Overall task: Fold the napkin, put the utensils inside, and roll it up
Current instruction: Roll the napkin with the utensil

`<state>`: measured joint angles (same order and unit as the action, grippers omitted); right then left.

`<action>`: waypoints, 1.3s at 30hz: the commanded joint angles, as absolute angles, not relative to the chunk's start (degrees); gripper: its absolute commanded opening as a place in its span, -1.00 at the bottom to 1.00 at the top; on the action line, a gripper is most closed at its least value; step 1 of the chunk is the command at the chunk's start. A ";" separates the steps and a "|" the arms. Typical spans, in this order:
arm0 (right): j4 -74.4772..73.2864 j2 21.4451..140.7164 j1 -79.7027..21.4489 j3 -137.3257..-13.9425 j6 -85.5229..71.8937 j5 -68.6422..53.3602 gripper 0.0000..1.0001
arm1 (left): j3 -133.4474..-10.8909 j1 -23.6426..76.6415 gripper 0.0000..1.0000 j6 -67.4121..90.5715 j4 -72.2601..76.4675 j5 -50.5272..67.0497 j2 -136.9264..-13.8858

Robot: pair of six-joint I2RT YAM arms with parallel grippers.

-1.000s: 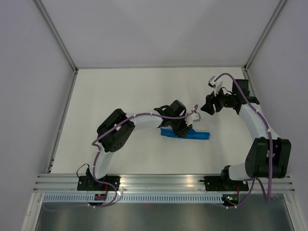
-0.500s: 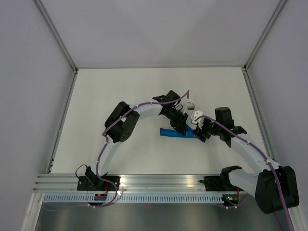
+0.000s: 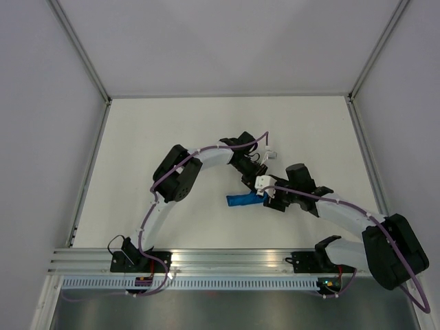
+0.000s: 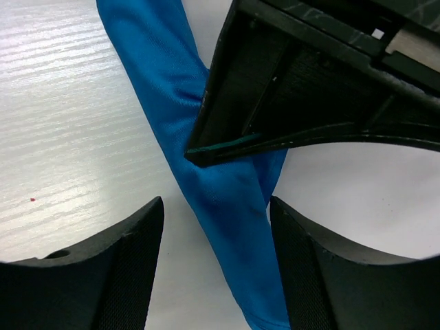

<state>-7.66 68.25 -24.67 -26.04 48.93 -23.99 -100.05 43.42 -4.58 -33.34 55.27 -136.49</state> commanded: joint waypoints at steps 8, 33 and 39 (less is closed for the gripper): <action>-2.01 71.45 -30.84 -24.08 51.77 -16.35 0.30 | -99.84 43.51 -0.80 -4.66 -39.46 50.80 -141.33; -33.21 89.90 -30.06 -45.52 57.21 -29.16 -0.46 | -98.79 37.53 -0.09 6.14 -28.75 43.69 -124.39; -44.98 98.34 -26.02 -55.18 61.34 -35.58 -0.47 | -91.16 35.16 -0.09 11.41 -20.32 29.29 -115.25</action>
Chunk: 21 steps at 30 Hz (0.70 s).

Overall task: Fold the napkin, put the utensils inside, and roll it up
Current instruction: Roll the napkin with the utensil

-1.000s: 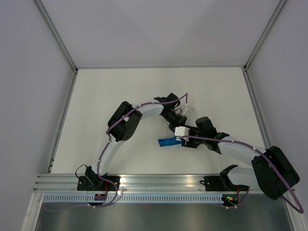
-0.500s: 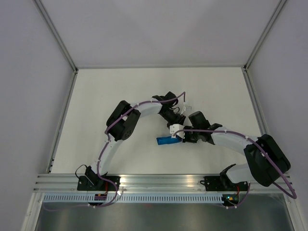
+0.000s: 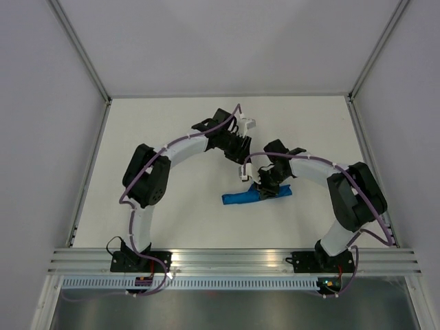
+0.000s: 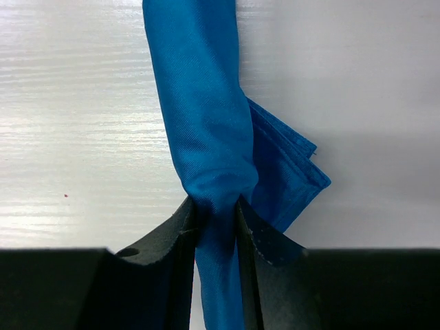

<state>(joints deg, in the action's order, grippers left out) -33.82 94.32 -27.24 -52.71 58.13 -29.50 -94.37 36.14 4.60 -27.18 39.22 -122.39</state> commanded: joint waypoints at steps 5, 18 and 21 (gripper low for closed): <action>-55.80 107.20 -22.86 -64.59 66.26 -38.75 -0.47 | -75.96 32.87 -0.12 14.84 -8.55 15.68 -104.78; -70.04 124.89 -18.72 -83.74 71.45 -42.19 -0.47 | -37.10 41.73 -0.07 8.73 27.15 -3.77 -77.26; -71.89 127.61 -18.55 -86.91 71.45 -41.84 -0.47 | -37.44 49.11 -0.06 0.63 27.60 -6.85 -78.74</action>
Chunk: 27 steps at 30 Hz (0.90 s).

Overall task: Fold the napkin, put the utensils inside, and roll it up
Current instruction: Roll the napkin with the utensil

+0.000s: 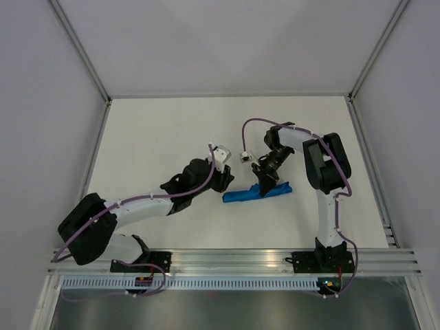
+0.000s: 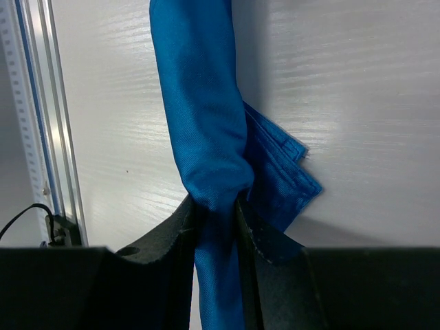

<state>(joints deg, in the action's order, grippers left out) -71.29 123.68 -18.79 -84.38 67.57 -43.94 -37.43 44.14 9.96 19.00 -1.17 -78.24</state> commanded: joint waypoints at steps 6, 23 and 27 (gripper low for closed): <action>-73.65 130.87 -18.11 -90.61 70.58 -42.01 -0.47 | -44.10 59.32 -0.05 -11.68 22.25 -8.79 -85.77; -75.32 135.35 -17.93 -95.27 68.82 -41.22 -0.48 | -56.60 66.09 -0.03 -28.12 14.06 -7.12 -105.46; -75.67 136.05 -17.93 -95.71 68.73 -40.87 -0.49 | -57.22 66.09 -0.03 -30.14 14.68 -8.61 -108.01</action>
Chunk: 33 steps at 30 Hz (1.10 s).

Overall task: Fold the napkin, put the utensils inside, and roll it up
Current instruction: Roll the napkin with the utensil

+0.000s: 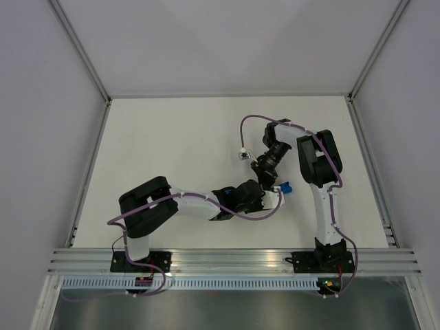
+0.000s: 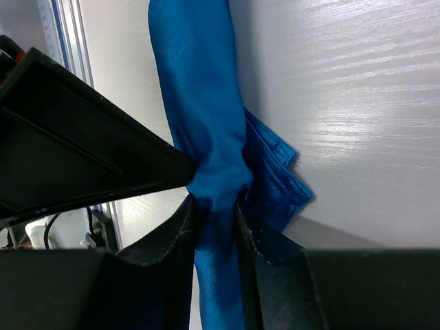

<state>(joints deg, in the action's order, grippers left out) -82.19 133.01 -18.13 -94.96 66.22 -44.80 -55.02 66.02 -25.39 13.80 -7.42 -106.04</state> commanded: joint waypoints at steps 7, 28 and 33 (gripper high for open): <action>-76.29 137.02 -18.02 -96.24 68.82 -40.69 -0.49 | -57.66 65.83 -0.10 -32.25 15.56 -10.73 -110.83; -70.77 127.46 -13.63 -103.71 53.10 -43.60 0.43 | -61.52 61.00 -0.82 -24.35 5.55 -1.06 -114.87; -61.35 122.26 -9.76 -103.45 40.63 -40.61 0.45 | -65.37 59.33 -0.81 -19.26 2.29 -2.28 -117.42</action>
